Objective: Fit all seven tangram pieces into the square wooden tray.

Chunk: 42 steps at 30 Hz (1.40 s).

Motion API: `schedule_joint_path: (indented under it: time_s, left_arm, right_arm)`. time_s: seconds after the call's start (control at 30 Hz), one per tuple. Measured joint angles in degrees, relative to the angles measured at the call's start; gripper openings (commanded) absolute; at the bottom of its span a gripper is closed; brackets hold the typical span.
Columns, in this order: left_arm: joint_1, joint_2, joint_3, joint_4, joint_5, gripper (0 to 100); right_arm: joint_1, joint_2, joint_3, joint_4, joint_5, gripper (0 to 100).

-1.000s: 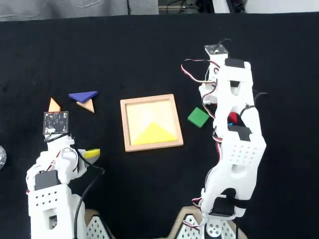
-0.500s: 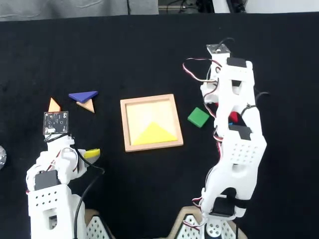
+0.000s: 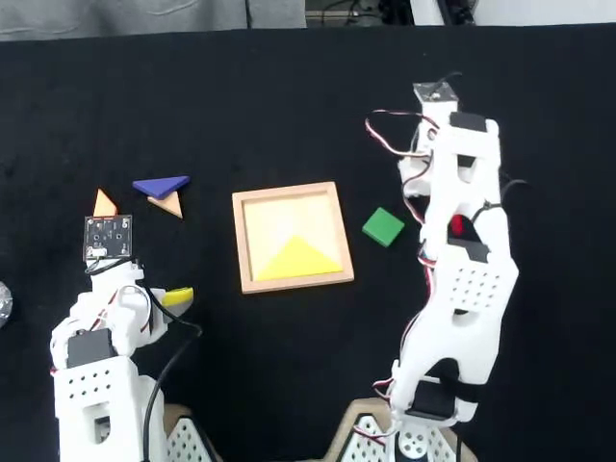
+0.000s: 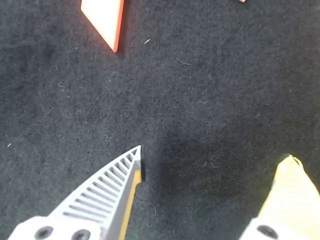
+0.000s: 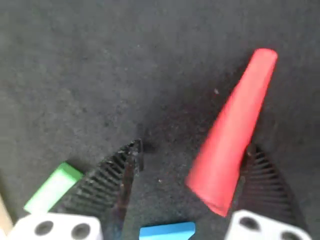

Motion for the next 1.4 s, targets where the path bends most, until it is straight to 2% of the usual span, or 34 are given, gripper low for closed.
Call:
schedule_joint_path:
  time_s: [0.23,0.4,0.63,0.83,1.07,1.4]
  left_arm:
    - [0.0,0.0,0.0,0.0,0.0,40]
    - [0.0,0.0,0.0,0.0,0.0,40]
    - [0.0,0.0,0.0,0.0,0.0,40]
    - [0.0,0.0,0.0,0.0,0.0,40]
    - [0.0,0.0,0.0,0.0,0.0,40]
    - [0.0,0.0,0.0,0.0,0.0,40]
  right_arm:
    - [0.09,0.18,0.0,0.18,0.18,31.0]
    - [0.09,0.18,0.0,0.18,0.18,24.4]
    - [0.7,0.18,0.0,0.62,0.88,30.8]
    - [1.05,-2.02,-2.11,6.42,0.0,31.2]
    - [-3.16,-3.43,-2.11,4.66,-3.34,31.2]
    - [-2.02,7.38,-14.86,6.42,-4.04,31.2]
